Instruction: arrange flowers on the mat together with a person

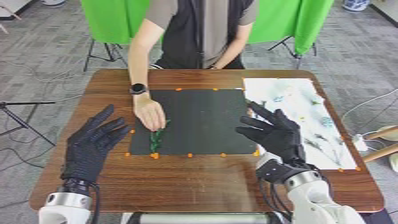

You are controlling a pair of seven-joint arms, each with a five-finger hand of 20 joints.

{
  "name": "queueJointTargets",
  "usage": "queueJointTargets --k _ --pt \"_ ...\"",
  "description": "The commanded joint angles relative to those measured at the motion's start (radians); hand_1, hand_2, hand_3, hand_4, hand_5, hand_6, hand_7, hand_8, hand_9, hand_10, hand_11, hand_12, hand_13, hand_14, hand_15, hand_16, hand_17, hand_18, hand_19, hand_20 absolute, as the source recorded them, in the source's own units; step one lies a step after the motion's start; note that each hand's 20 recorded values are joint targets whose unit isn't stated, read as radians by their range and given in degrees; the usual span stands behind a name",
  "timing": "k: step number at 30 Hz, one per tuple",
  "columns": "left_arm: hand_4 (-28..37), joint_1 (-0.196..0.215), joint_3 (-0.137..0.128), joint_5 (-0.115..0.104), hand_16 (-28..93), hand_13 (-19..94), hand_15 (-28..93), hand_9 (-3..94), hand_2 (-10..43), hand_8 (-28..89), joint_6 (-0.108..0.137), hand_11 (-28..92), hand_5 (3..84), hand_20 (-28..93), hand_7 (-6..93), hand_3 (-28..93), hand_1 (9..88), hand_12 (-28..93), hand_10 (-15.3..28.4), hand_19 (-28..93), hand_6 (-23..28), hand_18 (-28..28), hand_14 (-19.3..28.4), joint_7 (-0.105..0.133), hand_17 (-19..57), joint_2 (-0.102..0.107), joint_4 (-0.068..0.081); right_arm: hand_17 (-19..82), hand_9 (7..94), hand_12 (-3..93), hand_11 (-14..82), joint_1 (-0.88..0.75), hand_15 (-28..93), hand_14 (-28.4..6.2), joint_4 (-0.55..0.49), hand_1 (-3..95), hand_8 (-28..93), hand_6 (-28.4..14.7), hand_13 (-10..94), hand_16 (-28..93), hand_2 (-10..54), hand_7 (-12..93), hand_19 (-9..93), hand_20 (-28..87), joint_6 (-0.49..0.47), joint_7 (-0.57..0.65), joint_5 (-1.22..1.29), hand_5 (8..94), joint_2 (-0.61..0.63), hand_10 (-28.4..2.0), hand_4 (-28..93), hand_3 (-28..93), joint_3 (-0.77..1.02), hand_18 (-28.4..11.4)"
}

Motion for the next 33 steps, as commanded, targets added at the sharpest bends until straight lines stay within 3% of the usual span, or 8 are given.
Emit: queueJointTargets --k 1,11,15,17,20,27,32,33 --pt "-28.3 0.014 0.002 -0.003 -12 29 51 37.1 9.1 -9 -0.003 26 35.9 -19 10.4 76 22.0 10 22.9 67 9.7 28.3 28.4 -0.004 -5.0 -0.004 0.005 6 55.5 10.0 11.3 -0.013 32 -22.5 -0.008 6.9 -13 -0.2 45 10 21.8 12 48 15 0.007 -0.006 -0.006 47.2 0.002 -18.4 -28 81 0.004 -20.1" --pt "-28.3 0.018 -0.006 -0.001 -12 29 51 37.0 9.2 -9 0.001 26 35.8 -18 10.4 76 22.1 10 22.9 67 9.6 28.2 28.4 -0.019 -5.1 -0.009 -0.001 5 52.9 10.4 12.7 -0.026 34 -21.9 -0.032 10.4 -13 1.0 45 10 16.2 12 49 15 0.081 -0.010 -0.044 41.7 0.019 -18.4 -28 82 0.027 -20.2" --pt "-28.3 0.023 -0.006 -0.004 -12 29 51 37.1 9.2 -9 0.012 26 35.9 -18 10.4 76 22.1 10 22.9 67 9.7 28.2 28.4 -0.022 -5.1 -0.009 -0.004 7 52.1 10.3 13.4 -0.004 36 -22.1 -0.054 13.3 -14 1.4 46 9 13.0 13 50 15 0.221 0.054 -0.125 39.6 0.061 -19.6 -28 82 0.025 -20.5" --pt "-28.3 0.029 -0.013 0.001 -12 29 51 37.1 9.2 -9 0.000 26 35.9 -18 10.4 76 22.0 10 22.9 67 9.7 28.1 28.4 -0.009 -5.1 -0.007 -0.006 7 52.0 10.1 13.5 0.039 36 -22.3 -0.058 14.7 -14 1.9 47 9 10.9 14 51 15 0.319 0.100 -0.223 38.6 0.103 -20.0 -28 81 -0.006 -20.8" --pt "-28.3 0.036 -0.023 0.006 -12 29 51 37.0 9.2 -9 -0.007 26 35.9 -18 10.4 76 22.0 10 22.8 67 9.7 28.2 28.4 -0.029 -5.1 -0.016 -0.011 9 52.8 10.0 14.1 0.063 37 -21.7 -0.070 17.0 -14 2.2 49 8 8.0 14 53 15 0.453 0.228 -0.427 37.9 0.151 -19.9 -28 81 -0.029 -21.1" --pt "-28.3 0.035 -0.019 0.007 -12 29 51 37.1 9.2 -9 -0.007 26 35.9 -18 10.4 76 22.0 10 23.0 67 9.7 28.2 28.4 -0.028 -5.1 -0.014 -0.011 10 52.8 9.9 14.5 0.109 41 -20.0 -0.072 20.4 -15 3.8 53 8 3.7 16 55 13 0.703 0.587 -0.888 35.5 0.226 -19.6 -28 81 -0.094 -21.0" --pt "-28.3 0.044 -0.027 0.005 -12 29 51 37.1 9.2 -9 0.000 26 35.9 -18 10.4 76 22.0 10 23.0 67 9.7 28.2 28.4 -0.027 -5.1 -0.015 -0.015 11 55.0 10.4 16.9 0.191 46 -18.3 -0.040 21.8 -15 3.7 56 6 2.3 17 58 12 0.686 0.974 -1.293 36.3 0.249 -19.5 -28 80 -0.155 -20.9" --pt "-28.3 0.044 -0.028 0.005 -12 29 51 37.1 9.2 -9 0.000 26 35.9 -18 10.4 76 22.0 10 22.9 67 9.7 28.2 28.4 -0.026 -5.1 -0.014 -0.015 12 55.6 10.5 17.4 0.142 47 -18.1 -0.050 22.4 -15 3.5 56 6 2.5 16 59 12 0.668 0.981 -1.323 36.9 0.255 -19.7 -28 79 -0.118 -20.8"
